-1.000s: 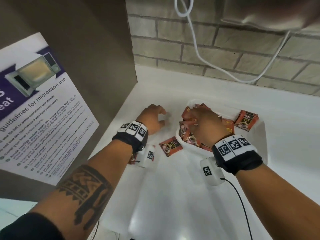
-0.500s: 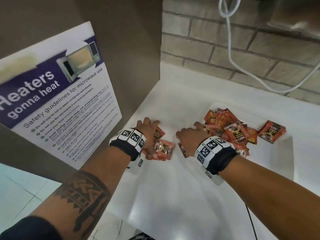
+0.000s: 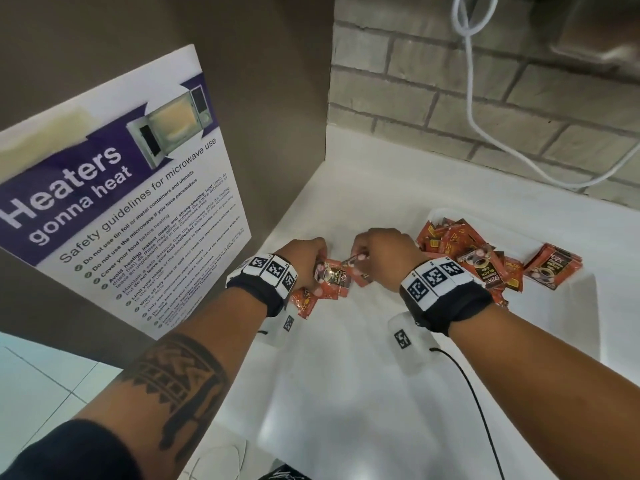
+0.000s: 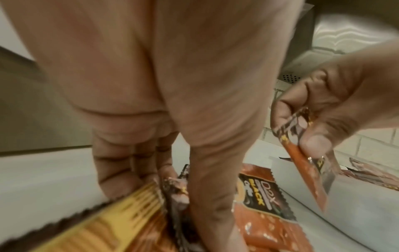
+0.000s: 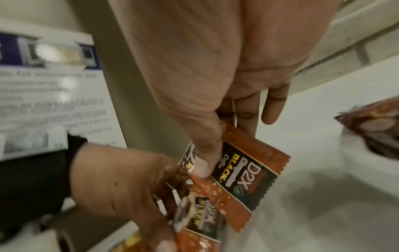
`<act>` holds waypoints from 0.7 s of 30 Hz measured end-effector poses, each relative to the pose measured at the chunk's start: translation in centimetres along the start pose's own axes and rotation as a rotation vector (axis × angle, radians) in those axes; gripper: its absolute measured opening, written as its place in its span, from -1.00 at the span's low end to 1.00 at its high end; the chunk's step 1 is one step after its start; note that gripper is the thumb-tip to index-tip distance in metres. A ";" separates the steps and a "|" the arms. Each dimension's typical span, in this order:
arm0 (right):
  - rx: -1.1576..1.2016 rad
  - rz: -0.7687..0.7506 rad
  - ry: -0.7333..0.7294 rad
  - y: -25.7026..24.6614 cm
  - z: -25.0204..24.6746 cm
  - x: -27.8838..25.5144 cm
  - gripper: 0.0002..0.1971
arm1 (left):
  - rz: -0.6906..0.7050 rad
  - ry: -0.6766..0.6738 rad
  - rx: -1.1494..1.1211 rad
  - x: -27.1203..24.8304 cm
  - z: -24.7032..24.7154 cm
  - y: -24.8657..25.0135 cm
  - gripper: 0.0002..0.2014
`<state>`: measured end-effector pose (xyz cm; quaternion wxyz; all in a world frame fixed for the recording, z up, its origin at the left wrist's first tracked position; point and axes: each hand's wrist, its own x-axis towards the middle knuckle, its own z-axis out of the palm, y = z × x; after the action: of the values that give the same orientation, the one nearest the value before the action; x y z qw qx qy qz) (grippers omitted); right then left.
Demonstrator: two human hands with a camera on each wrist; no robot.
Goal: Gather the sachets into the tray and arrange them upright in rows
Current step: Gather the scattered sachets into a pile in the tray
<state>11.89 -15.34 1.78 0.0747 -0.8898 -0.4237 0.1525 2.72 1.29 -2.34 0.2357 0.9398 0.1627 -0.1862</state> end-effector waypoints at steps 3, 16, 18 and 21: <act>0.172 0.003 -0.047 -0.9 0.5 0.2 -0.85 | 0.043 0.037 -0.024 0.2 0.2 0.1 -0.32; 0.318 0.185 0.108 0.9 -0.6 0.0 -0.85 | 0.127 0.176 -0.099 0.9 -1.2 -0.3 -0.53; 0.384 0.231 0.199 2.0 -2.7 -1.0 -0.89 | 0.132 0.217 -0.144 1.2 -2.6 0.1 -0.56; 0.524 0.321 0.394 5.0 -5.2 -3.3 -0.91 | 0.157 0.276 -0.198 1.7 -4.8 1.5 -0.60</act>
<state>15.31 -21.05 6.01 0.3555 -0.9078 -0.2026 0.0915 6.15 2.80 1.48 0.3165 0.9384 0.1374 -0.0198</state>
